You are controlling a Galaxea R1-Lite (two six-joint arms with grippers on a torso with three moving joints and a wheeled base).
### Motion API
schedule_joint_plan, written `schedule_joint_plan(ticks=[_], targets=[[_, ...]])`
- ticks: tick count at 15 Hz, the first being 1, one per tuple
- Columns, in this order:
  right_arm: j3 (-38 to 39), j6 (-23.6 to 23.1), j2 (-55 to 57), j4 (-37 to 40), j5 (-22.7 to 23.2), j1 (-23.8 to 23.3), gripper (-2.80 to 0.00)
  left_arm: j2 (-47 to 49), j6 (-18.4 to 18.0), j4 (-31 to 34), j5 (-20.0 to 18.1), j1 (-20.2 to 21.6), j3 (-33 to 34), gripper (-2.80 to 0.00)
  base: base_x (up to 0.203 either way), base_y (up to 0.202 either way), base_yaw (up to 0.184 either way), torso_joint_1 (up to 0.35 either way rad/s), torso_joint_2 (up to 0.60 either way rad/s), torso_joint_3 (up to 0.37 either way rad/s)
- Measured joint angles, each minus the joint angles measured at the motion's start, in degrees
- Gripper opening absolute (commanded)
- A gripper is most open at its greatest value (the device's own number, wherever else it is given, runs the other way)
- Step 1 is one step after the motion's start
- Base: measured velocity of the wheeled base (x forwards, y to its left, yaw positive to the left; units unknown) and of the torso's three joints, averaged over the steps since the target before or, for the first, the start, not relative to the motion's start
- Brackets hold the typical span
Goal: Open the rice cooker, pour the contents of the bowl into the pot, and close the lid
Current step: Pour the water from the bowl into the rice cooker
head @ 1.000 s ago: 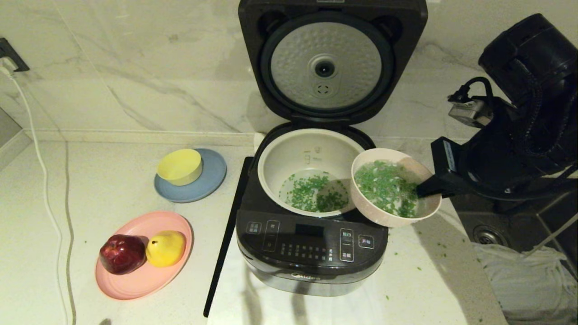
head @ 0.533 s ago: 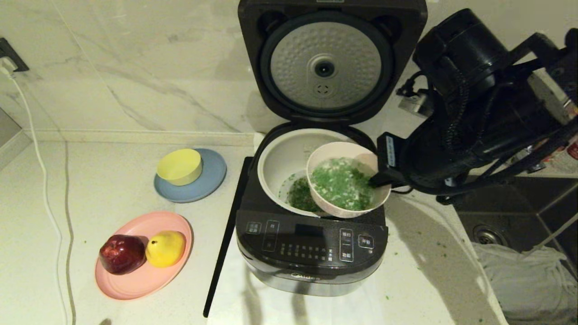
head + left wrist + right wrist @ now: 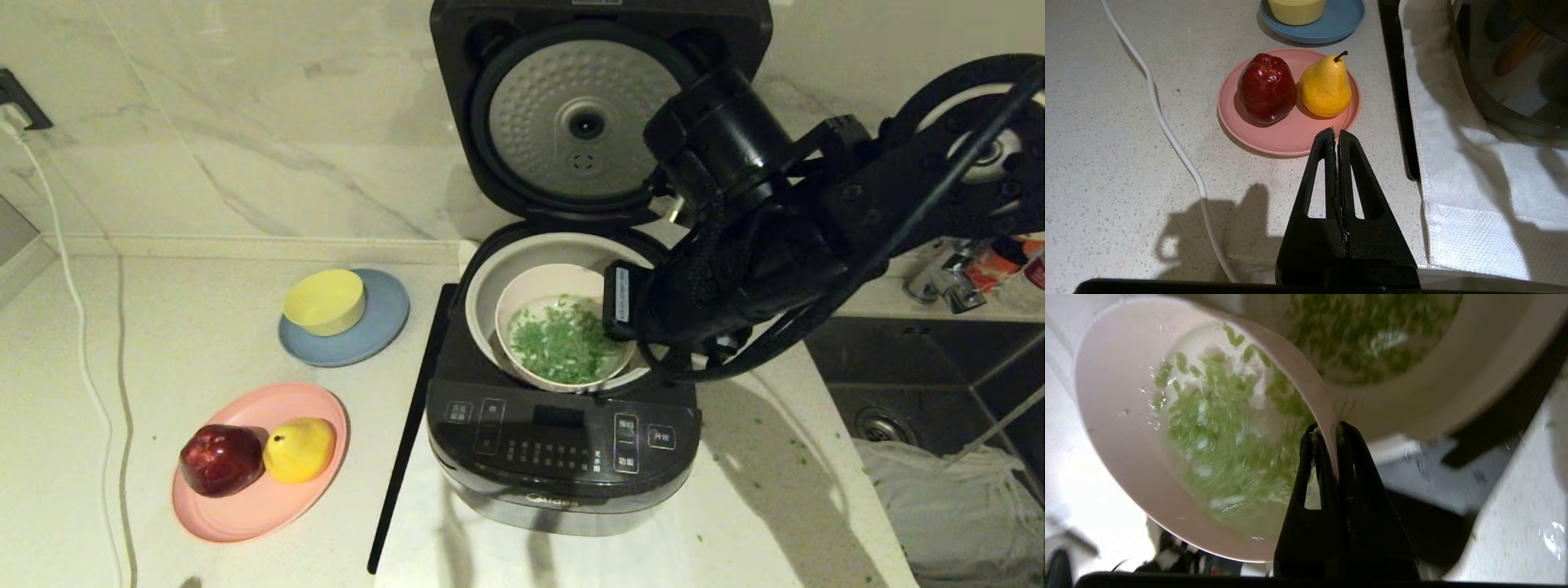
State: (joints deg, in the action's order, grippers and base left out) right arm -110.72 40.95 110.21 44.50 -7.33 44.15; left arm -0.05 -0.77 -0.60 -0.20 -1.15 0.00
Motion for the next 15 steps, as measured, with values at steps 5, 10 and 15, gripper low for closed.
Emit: schedule_joint_plan(ticks=[5,10,15], targets=[[0.1,0.6,2.2,-3.1,-1.7,0.2,-2.80,0.0,0.0,0.0,0.0,0.0,0.0,-2.80,0.000,0.000,0.000,0.000,0.00,0.000],[0.0,0.3,2.5,-6.3,-7.6,-0.3,-2.80,0.0,0.0,0.0,0.0,0.0,0.0,-2.80,0.000,0.000,0.000,0.000,0.00,0.000],[0.0,-3.0,2.6,-9.4,-19.2,-0.4,-2.80,0.0,0.0,0.0,0.0,0.0,0.0,-2.80,0.000,0.000,0.000,0.000,0.00,0.000]])
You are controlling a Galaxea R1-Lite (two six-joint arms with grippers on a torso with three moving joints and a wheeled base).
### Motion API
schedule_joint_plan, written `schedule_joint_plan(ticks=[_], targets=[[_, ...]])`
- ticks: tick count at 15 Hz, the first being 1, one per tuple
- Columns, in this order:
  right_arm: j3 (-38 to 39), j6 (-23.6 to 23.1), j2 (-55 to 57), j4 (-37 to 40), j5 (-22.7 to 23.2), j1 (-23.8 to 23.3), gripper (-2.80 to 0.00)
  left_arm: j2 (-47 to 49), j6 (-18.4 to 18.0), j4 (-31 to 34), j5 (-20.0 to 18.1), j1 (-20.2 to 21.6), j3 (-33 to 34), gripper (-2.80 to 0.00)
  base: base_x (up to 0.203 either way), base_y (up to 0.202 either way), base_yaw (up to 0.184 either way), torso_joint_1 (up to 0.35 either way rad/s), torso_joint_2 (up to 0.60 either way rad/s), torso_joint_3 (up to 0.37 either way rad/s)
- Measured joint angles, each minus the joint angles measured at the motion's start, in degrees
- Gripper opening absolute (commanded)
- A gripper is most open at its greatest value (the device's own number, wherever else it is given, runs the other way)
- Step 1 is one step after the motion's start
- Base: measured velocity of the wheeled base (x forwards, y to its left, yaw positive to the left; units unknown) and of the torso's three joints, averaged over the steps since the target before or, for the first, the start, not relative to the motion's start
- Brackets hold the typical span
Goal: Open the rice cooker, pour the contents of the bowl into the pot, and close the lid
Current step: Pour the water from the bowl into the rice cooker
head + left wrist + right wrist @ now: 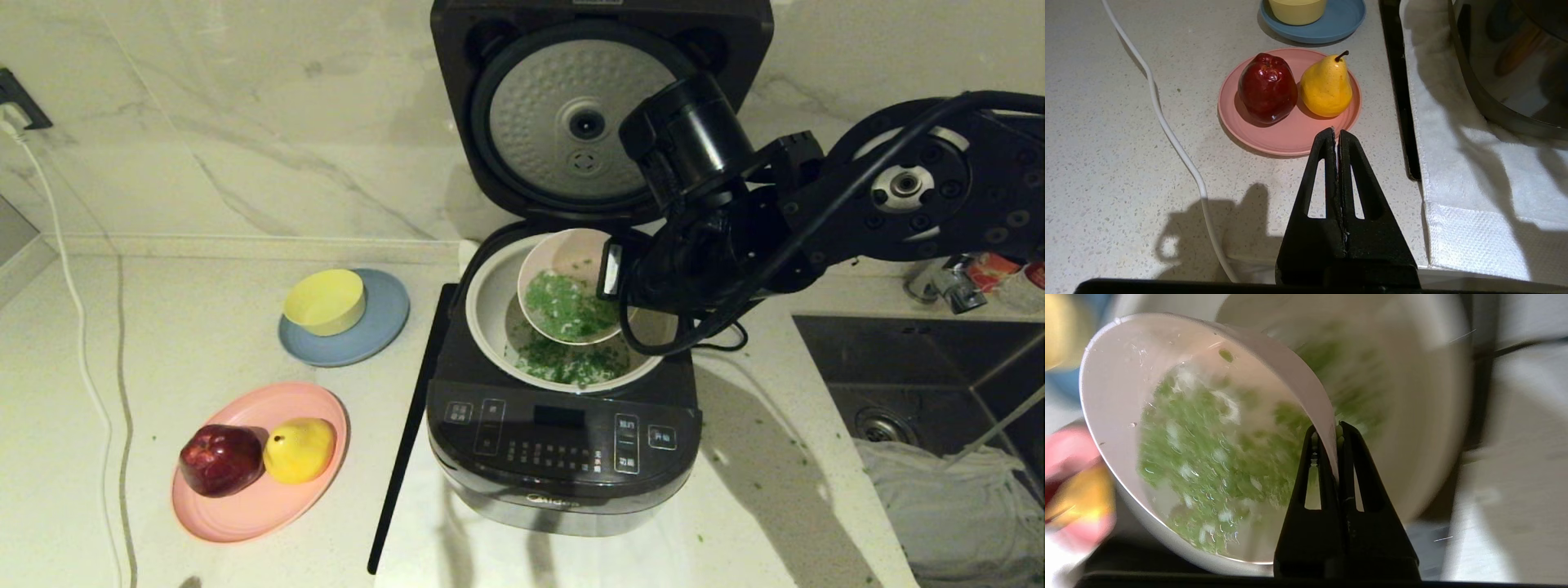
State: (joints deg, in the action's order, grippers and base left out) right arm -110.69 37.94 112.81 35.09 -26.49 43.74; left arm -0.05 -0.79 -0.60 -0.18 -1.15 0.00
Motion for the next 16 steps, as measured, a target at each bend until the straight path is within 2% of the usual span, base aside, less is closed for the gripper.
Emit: schedule_joint_plan(ticks=[3,7,10,16], targets=[[0.7,-4.2,0.4,-3.5,-9.6,0.1,-2.80,0.0,0.0,0.0,0.0,0.0,0.0,-2.80,0.000,0.000,0.000,0.000,0.00,0.000],[6.6,-12.3,0.6,-14.5,-16.5,0.6,-2.80,0.0,0.0,0.0,0.0,0.0,0.0,-2.80,0.000,0.000,0.000,0.000,0.00,0.000],[13.2,-23.8,0.3,-28.6,-20.5,1.0,-2.80,0.0,0.0,0.0,0.0,0.0,0.0,-2.80,0.000,0.000,0.000,0.000,0.00,0.000],[27.1,-48.0,-0.5,-64.2,-22.5,2.7,-2.80,0.0,0.0,0.0,0.0,0.0,0.0,-2.80,0.000,0.000,0.000,0.000,0.00,0.000]])
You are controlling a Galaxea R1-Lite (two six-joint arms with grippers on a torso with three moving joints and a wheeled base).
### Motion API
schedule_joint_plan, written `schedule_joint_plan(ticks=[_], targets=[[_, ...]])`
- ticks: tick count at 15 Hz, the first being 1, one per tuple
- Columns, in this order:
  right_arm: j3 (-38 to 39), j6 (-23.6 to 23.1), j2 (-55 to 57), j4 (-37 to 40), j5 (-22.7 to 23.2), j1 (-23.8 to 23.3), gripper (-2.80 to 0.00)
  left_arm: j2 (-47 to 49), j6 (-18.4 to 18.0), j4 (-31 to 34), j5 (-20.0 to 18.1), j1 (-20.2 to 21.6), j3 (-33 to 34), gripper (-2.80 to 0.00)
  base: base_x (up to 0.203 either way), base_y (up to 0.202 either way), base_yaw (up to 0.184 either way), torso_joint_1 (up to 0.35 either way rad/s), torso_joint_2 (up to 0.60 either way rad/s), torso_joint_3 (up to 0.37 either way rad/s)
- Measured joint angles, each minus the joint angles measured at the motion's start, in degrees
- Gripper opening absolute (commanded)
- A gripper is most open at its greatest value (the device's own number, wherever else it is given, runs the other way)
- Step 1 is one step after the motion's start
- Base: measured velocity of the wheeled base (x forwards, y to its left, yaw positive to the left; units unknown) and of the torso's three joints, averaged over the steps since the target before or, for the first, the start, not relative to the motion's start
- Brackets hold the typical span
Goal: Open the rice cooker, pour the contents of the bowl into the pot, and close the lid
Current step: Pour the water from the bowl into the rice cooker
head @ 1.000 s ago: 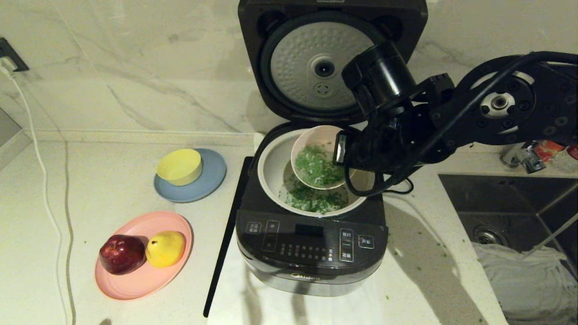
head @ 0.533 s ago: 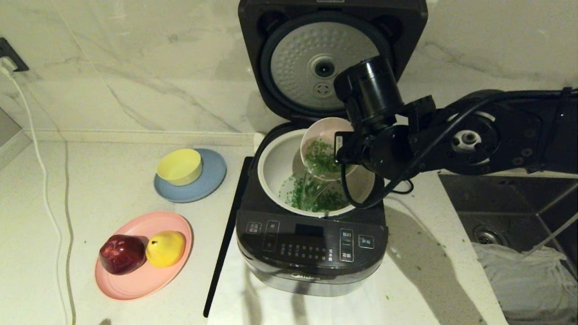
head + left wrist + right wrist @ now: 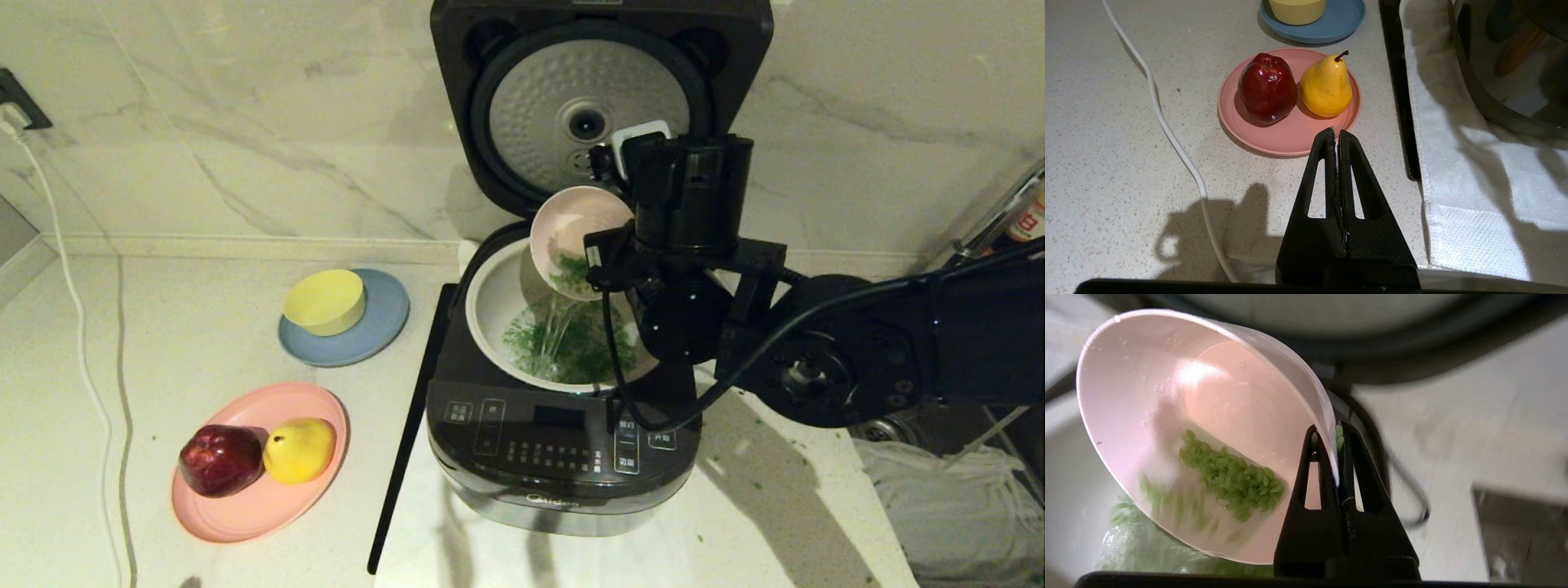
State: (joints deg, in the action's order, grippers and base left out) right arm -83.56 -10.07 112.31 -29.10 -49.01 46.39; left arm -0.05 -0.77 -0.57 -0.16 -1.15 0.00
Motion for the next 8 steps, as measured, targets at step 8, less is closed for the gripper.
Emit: schedule_joint_plan(ticks=[8], targets=[[8.6,-25.8,4.8,-40.0,0.8,1.1,-2.80,0.0,0.0,0.0,0.0,0.0,0.0,-2.80,0.000,0.000,0.000,0.000,0.00,0.000]])
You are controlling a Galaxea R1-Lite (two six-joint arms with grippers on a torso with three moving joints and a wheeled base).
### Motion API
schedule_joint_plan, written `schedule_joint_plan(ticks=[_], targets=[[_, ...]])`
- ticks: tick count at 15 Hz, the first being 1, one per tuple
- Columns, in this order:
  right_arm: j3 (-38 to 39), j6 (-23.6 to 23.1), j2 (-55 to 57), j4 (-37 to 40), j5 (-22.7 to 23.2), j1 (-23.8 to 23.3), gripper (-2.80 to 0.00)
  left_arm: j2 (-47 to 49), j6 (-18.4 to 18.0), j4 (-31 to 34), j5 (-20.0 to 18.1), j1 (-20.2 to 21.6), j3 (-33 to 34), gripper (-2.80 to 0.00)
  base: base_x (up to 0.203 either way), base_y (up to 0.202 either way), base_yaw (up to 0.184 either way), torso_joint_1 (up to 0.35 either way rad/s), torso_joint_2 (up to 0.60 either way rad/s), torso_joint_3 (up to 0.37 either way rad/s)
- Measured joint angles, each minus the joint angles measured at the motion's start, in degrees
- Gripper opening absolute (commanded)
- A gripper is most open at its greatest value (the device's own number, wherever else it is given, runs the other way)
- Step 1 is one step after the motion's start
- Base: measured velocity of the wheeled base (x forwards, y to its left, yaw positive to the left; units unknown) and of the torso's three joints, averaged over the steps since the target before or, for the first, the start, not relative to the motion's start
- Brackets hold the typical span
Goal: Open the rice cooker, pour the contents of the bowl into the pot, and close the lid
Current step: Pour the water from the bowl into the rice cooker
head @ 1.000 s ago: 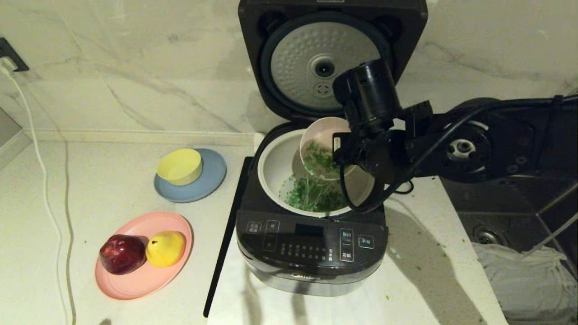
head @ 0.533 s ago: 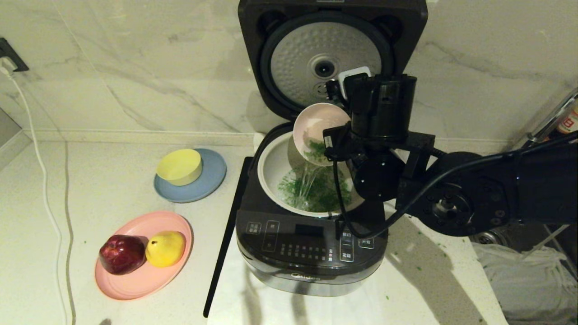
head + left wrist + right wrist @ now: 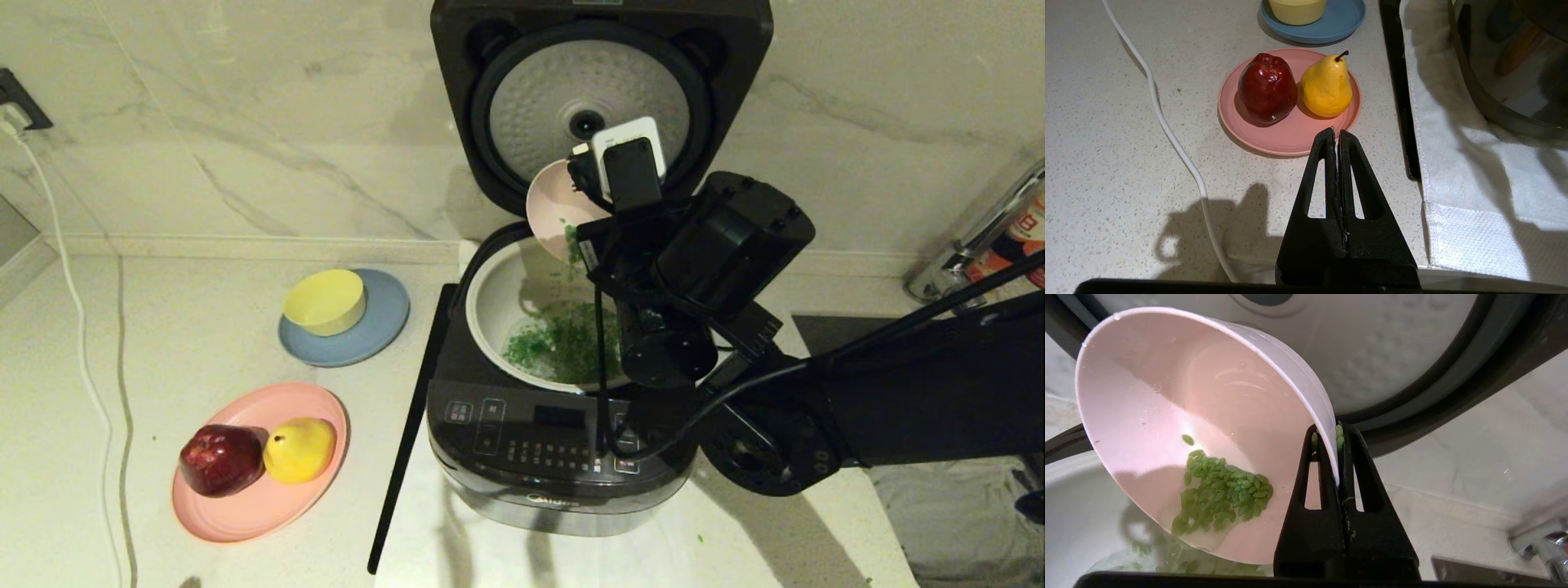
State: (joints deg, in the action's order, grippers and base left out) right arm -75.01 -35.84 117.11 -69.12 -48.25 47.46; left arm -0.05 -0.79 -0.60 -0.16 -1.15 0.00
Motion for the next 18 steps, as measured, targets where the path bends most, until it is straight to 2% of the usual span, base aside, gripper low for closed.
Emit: schedule_joint_plan(ticks=[9,18], targets=[[3.0,-1.5,2.2,-3.0,1.2,1.4,-2.80,0.0,0.0,0.0,0.0,0.0,0.0,-2.80,0.000,0.000,0.000,0.000,0.00,0.000],[2.3,-2.1,1.9,-3.1,1.0,1.6,-2.80,0.0,0.0,0.0,0.0,0.0,0.0,-2.80,0.000,0.000,0.000,0.000,0.00,0.000]])
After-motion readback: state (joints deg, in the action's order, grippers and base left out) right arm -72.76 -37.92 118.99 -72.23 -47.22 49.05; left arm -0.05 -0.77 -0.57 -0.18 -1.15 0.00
